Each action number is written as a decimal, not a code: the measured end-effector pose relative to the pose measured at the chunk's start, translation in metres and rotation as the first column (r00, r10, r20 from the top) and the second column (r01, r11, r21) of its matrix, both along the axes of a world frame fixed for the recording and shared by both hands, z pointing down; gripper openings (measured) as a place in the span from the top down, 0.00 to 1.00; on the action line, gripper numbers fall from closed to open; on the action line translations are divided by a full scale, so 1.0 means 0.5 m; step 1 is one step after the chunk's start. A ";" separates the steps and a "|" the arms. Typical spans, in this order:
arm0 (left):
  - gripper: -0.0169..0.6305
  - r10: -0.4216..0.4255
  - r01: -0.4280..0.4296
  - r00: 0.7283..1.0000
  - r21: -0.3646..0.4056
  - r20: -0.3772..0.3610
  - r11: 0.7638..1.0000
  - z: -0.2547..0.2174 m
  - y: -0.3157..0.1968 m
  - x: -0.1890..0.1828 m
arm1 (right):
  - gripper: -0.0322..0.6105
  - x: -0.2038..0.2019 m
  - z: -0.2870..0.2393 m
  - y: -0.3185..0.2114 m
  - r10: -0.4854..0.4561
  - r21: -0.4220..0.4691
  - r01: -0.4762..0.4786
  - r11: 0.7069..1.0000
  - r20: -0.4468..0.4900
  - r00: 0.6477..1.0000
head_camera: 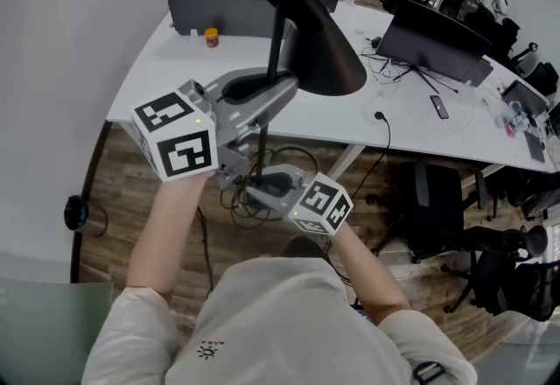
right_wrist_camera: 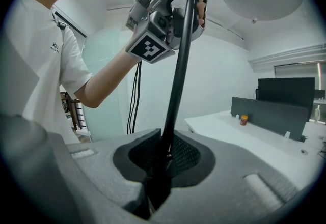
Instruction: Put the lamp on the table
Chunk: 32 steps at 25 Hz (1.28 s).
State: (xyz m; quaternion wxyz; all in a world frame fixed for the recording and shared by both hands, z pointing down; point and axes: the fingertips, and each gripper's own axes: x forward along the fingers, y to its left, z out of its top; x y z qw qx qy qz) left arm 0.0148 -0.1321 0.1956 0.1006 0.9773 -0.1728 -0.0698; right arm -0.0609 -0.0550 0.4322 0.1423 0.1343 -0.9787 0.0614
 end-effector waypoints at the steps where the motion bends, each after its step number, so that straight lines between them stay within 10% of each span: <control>1: 0.96 0.001 -0.001 1.000 -0.002 0.001 1.000 0.001 0.001 0.001 | 0.86 0.000 0.001 0.001 0.001 -0.003 -0.001 1.000 0.001 1.000; 32: 0.96 -0.086 0.086 0.996 0.020 0.016 0.996 -0.008 0.002 -0.013 | 0.86 -0.023 -0.005 -0.003 -0.093 0.043 0.091 0.995 0.044 0.995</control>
